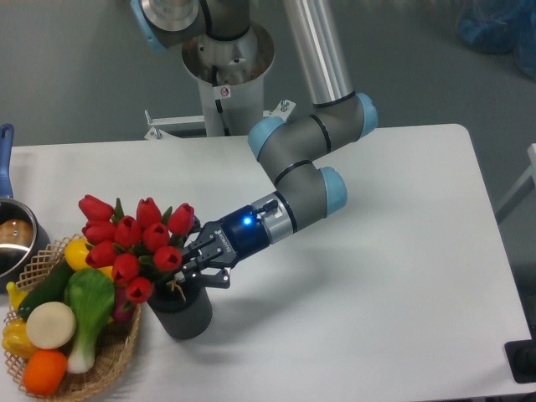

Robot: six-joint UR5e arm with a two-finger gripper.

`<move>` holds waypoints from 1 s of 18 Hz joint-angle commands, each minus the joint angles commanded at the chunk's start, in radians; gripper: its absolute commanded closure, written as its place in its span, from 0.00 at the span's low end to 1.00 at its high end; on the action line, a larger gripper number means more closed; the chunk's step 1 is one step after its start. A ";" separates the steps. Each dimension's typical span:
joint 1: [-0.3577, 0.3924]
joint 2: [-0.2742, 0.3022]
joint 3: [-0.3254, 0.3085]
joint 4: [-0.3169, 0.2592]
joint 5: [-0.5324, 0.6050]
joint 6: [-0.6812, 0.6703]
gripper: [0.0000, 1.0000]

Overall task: Insert the flowers into the vase
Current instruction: 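Push the stems deeper into the vase while holding the bunch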

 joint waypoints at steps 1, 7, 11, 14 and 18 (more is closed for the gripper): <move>0.000 0.000 0.000 0.000 0.000 0.000 0.90; 0.000 -0.003 0.000 0.000 0.000 0.008 0.89; 0.000 -0.002 0.000 0.000 0.000 0.009 0.83; 0.000 -0.002 0.000 0.000 0.000 0.009 0.78; 0.000 -0.002 0.000 0.000 0.000 0.009 0.75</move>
